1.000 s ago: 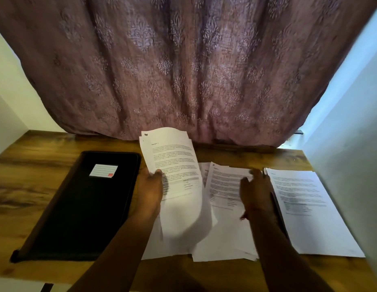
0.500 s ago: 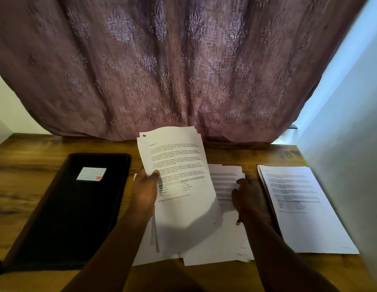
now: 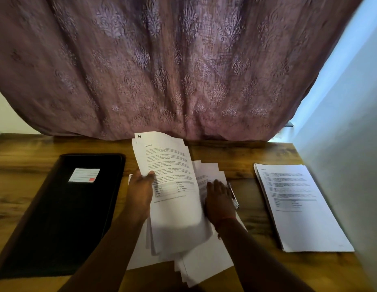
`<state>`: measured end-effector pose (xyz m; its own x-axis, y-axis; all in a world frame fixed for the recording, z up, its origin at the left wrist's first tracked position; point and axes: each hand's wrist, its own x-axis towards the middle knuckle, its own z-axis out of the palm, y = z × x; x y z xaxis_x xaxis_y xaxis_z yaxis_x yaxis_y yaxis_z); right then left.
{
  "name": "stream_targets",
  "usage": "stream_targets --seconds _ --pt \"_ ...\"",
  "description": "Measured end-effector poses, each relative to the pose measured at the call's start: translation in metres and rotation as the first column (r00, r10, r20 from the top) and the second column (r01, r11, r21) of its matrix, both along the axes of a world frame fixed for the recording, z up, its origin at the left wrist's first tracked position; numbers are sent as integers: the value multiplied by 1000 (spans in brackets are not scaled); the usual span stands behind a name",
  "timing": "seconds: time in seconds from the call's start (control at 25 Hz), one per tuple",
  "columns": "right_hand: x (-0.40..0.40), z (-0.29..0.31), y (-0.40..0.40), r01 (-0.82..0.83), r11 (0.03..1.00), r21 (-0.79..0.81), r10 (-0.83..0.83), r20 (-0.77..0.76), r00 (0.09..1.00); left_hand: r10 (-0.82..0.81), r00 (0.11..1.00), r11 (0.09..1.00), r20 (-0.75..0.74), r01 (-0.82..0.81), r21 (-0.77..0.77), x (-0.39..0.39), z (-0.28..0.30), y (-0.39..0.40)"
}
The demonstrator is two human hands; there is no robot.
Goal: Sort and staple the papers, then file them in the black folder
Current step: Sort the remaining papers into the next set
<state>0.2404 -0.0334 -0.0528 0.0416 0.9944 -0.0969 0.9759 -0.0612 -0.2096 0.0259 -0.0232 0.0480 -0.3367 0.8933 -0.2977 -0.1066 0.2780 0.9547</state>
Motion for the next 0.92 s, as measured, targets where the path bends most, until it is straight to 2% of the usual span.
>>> stream_targets --seconds 0.2,0.32,0.44,0.56,0.72,0.8,0.88,0.92 --pt "-12 -13 -14 -174 979 109 175 0 985 1 999 1000 -32 -1 -12 4 5 0" --pt "7 -11 -12 21 994 103 -22 5 1000 -21 998 999 -56 22 25 6 7 -2" --pt "39 -6 -10 248 961 123 -245 -37 969 -38 996 998 -83 42 42 7 5 -3" --pt "65 -6 -6 352 930 102 -347 -65 936 -38 996 999 -77 39 10 9 -1 -1" --pt "80 -4 -1 505 850 152 -498 -83 863 -39 998 998 -46 37 -42 14 -5 3" --pt "69 14 3 480 844 241 -456 -149 877 -43 997 998 -59 40 -52 16 -4 4" --pt "39 41 5 305 896 322 -212 -294 932 -73 994 996 -78 69 -48 21 -4 4" --pt "17 57 2 210 916 341 -68 -386 920 -99 993 995 -59 96 -41 24 -3 3"
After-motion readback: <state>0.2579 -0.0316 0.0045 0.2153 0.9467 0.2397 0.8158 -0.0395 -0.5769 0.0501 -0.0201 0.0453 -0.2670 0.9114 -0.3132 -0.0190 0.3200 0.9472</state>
